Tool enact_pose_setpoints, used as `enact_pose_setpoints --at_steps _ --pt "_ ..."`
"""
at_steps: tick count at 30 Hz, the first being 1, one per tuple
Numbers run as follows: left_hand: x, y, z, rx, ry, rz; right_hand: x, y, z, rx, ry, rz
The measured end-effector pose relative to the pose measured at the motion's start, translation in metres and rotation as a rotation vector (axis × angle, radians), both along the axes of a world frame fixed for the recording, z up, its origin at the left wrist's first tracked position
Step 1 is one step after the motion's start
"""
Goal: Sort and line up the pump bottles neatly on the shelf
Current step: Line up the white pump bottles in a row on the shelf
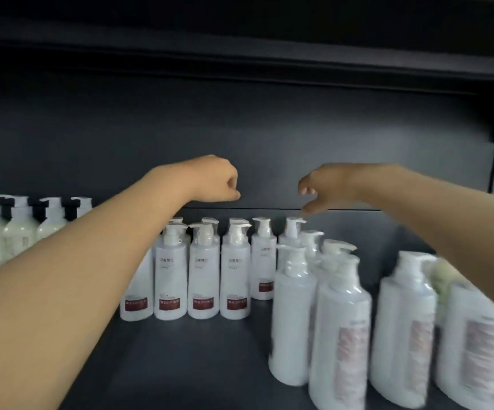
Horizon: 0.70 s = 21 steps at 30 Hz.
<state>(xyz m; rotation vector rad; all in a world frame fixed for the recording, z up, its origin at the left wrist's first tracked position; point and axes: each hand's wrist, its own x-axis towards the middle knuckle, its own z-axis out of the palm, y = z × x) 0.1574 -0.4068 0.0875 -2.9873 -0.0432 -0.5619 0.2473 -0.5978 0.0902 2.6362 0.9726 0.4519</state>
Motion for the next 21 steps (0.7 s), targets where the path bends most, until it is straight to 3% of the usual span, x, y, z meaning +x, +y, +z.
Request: enact_pose_setpoints --at_steps 12,21 --pt "-0.044 -0.123 -0.030 -0.043 0.080 0.098 -0.051 -0.139 -0.021 0.076 -0.069 0.047" --pt "-0.017 -0.127 -0.031 0.015 0.046 0.115 -0.036 -0.157 -0.034 0.206 0.018 0.099"
